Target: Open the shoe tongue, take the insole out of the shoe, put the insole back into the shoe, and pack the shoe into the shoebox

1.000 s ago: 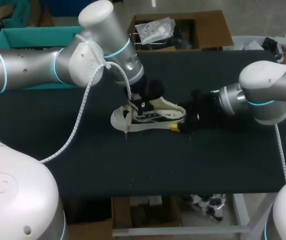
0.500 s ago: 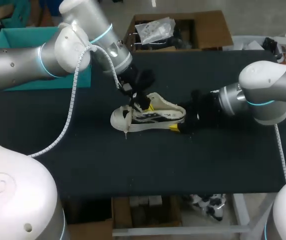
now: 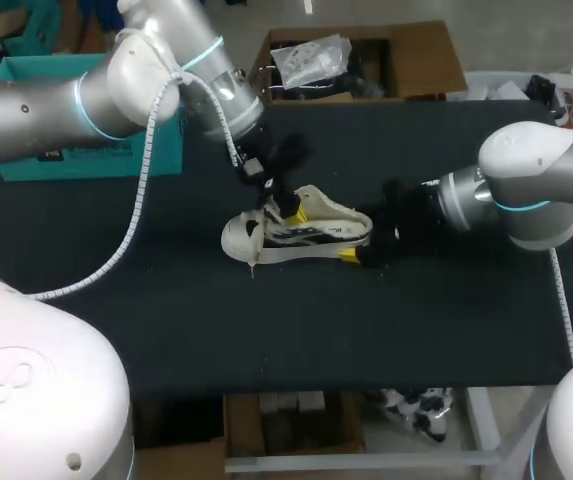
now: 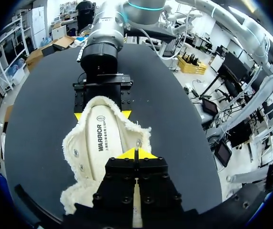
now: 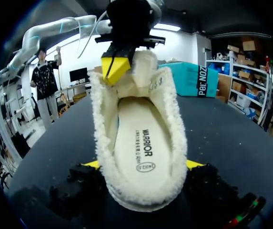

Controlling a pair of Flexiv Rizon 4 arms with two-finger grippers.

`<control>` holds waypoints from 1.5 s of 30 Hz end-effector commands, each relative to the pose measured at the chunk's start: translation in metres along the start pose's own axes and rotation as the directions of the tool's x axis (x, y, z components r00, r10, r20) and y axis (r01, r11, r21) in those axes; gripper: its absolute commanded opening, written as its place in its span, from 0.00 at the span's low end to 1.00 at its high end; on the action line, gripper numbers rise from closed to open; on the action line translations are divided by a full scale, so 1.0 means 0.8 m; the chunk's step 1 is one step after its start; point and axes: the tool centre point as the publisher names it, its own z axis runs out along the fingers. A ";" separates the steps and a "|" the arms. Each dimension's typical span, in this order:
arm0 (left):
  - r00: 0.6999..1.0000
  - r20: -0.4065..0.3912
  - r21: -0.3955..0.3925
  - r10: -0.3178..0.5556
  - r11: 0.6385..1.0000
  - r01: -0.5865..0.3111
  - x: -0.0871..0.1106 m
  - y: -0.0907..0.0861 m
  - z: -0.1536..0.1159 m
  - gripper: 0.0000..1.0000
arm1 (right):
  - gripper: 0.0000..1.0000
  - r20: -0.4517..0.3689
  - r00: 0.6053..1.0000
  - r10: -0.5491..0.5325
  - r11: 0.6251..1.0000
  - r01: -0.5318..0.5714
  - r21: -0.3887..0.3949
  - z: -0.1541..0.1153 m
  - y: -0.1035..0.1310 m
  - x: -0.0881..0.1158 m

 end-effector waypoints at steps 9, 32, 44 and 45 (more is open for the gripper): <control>0.987 -0.122 -0.270 -0.100 0.961 0.064 -0.021 -0.009 0.030 0.00 | 0.00 -0.001 1.000 -0.001 1.000 0.001 -0.004 0.006 -0.006 -0.002; 0.995 0.083 -0.419 -0.063 0.903 0.092 0.018 0.041 0.074 0.00 | 0.00 -0.001 1.000 -0.001 1.000 0.001 -0.004 0.006 -0.006 -0.002; 0.973 0.213 -0.393 -0.084 0.905 0.164 0.000 0.049 0.071 0.00 | 0.00 -0.001 1.000 -0.001 1.000 0.001 -0.004 0.006 -0.006 -0.002; 0.973 0.213 -0.392 -0.084 0.905 0.164 -0.001 0.049 0.069 0.00 | 0.00 -0.001 1.000 -0.001 1.000 0.001 -0.004 0.006 -0.006 -0.002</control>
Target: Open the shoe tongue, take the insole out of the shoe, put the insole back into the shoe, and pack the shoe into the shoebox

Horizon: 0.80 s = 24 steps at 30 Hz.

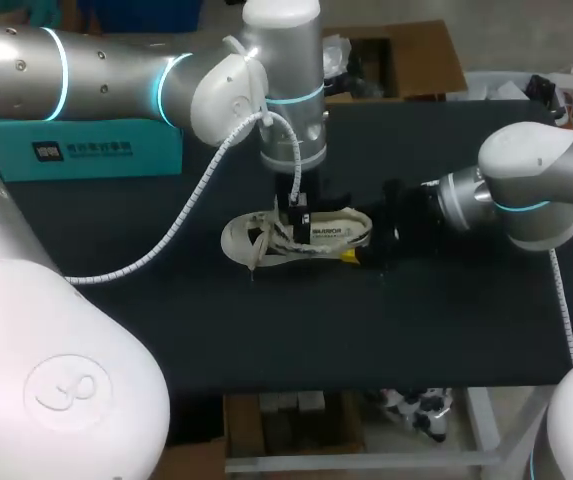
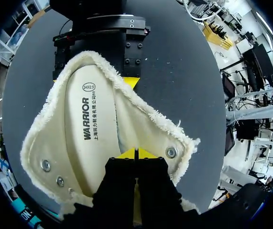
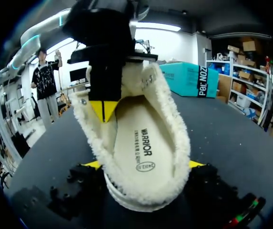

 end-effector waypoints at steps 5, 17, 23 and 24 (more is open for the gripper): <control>0.996 0.085 0.025 -0.017 1.000 0.015 -0.013 0.010 0.013 0.00 | 0.00 -0.001 1.000 0.001 1.000 -0.001 -0.004 0.005 -0.006 -0.002; 0.999 0.049 0.022 -0.014 1.000 0.013 -0.038 0.005 0.019 0.00 | 0.00 -0.001 1.000 0.001 1.000 -0.001 -0.004 0.005 -0.006 -0.002; 1.000 -0.006 0.041 -0.017 0.999 0.017 -0.056 0.005 0.013 0.00 | 0.00 -0.001 1.000 0.001 1.000 -0.001 -0.004 0.005 -0.006 -0.002; 1.000 -0.020 0.043 -0.009 0.999 0.010 -0.055 0.006 0.013 0.00 | 0.00 -0.001 1.000 0.001 1.000 -0.001 -0.004 0.005 -0.006 -0.002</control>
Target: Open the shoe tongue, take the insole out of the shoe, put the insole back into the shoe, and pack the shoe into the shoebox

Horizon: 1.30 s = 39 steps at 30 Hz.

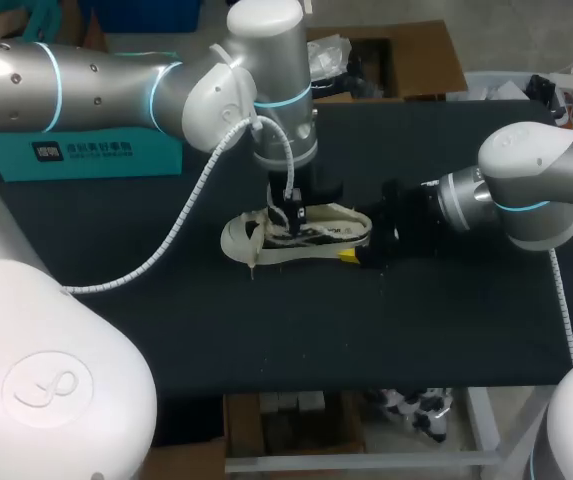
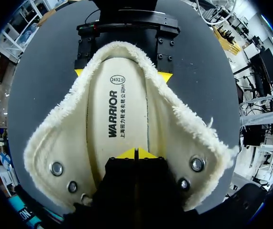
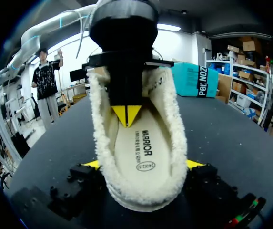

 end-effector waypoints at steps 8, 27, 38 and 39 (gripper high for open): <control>0.991 -0.122 -0.009 0.058 0.998 -0.060 0.002 -0.001 -0.002 0.00 | 0.00 -0.001 1.000 -0.001 1.000 0.001 -0.003 0.005 -0.006 -0.002; 0.992 -0.117 -0.052 0.051 0.997 -0.058 0.016 0.000 0.034 0.00 | 0.00 -0.001 1.000 -0.001 1.000 0.001 -0.003 0.005 -0.006 -0.002; 0.999 0.028 -0.029 0.041 0.999 -0.040 0.036 0.002 0.045 0.04 | 0.00 -0.001 1.000 -0.001 1.000 0.001 -0.003 0.005 -0.006 -0.002; 0.998 0.044 -0.025 0.035 0.999 -0.034 0.037 0.002 0.045 0.09 | 0.00 -0.001 1.000 -0.001 1.000 0.001 -0.003 0.005 -0.006 -0.002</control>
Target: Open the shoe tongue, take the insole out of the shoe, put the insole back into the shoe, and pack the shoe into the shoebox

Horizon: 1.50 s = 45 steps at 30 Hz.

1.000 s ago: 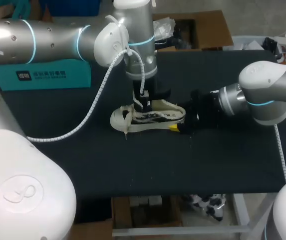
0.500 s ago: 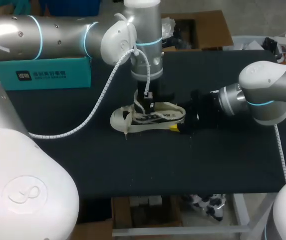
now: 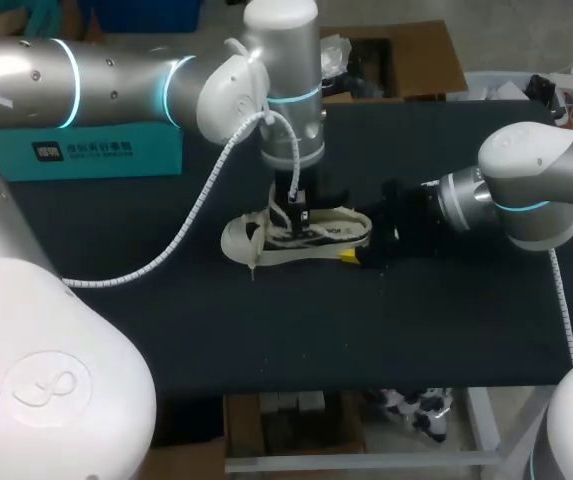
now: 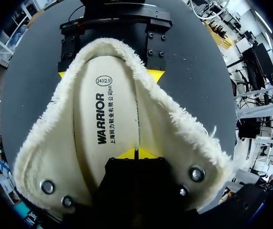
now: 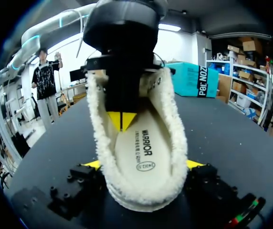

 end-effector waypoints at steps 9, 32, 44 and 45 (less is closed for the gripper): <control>0.991 0.129 0.015 -0.027 1.000 0.025 0.017 0.001 0.045 0.28 | 0.00 -0.001 1.000 0.000 1.000 0.000 -0.004 0.005 -0.005 -0.003; 0.914 0.401 0.011 -0.057 0.998 0.058 -0.089 -0.001 0.118 0.33 | 0.00 -0.001 1.000 0.000 1.000 0.000 -0.004 0.005 -0.005 -0.003; 0.904 0.424 0.015 -0.045 0.999 0.043 -0.104 -0.003 0.105 0.00 | 0.00 -0.001 1.000 0.000 1.000 0.000 -0.004 0.005 -0.005 -0.003; 0.910 0.413 0.025 -0.044 0.999 0.036 -0.101 -0.004 0.096 0.00 | 0.00 -0.001 1.000 0.000 1.000 0.000 -0.004 0.005 -0.005 -0.003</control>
